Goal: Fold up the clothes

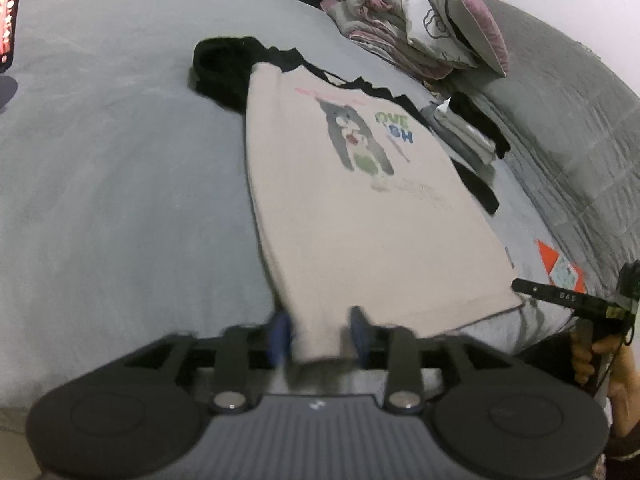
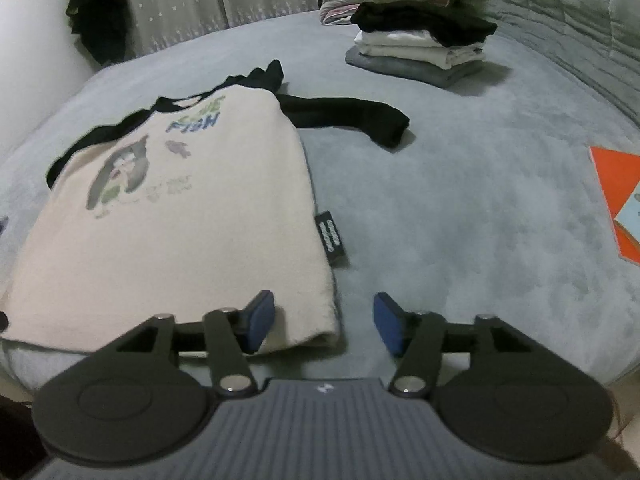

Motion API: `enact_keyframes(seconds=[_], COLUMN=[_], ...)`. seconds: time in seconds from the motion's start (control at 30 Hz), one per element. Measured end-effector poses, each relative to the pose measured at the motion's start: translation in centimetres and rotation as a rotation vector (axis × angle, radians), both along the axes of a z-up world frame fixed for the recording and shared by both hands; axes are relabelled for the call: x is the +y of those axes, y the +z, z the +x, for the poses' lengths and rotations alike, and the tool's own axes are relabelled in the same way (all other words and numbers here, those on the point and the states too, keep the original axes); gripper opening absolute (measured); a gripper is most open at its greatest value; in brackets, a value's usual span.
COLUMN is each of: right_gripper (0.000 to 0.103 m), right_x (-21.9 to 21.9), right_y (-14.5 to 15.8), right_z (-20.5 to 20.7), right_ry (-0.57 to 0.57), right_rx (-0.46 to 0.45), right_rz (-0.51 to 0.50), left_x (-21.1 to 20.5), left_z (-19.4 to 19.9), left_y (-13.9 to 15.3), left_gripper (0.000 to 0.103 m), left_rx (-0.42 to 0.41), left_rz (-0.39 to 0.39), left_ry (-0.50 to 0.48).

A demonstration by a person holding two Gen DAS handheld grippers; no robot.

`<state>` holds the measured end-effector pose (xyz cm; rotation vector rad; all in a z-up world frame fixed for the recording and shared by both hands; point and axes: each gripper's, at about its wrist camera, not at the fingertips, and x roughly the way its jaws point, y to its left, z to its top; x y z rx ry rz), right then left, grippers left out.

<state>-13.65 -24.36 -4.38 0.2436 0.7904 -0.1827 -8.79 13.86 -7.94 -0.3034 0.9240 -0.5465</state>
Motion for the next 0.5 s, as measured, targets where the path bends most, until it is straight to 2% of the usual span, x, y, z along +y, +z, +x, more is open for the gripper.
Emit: enact_keyframes(seconds=[0.07,0.17,0.37,0.5], right_gripper=[0.060,0.060,0.060,0.060], right_x=[-0.2,-0.6,-1.0,-1.2], right_y=[0.4,0.9,2.1,2.9], right_z=[0.5,1.2,3.9,5.7], right_ry=[-0.005,-0.013,-0.009,-0.004], right_rx=[0.007,0.018,0.016,0.013], right_rz=[0.028,0.069,0.060,0.049], left_x=[0.1,0.2,0.3,0.4], left_z=[0.6,1.8,5.2,8.4], left_y=[0.6,1.4,2.5,2.6], left_gripper=[0.057,0.059,0.061,0.061], left_rx=[-0.007,-0.011,-0.007,-0.002], left_rz=[0.030,0.065,0.078,0.106], left_ry=[0.007,0.019,0.063,0.129])
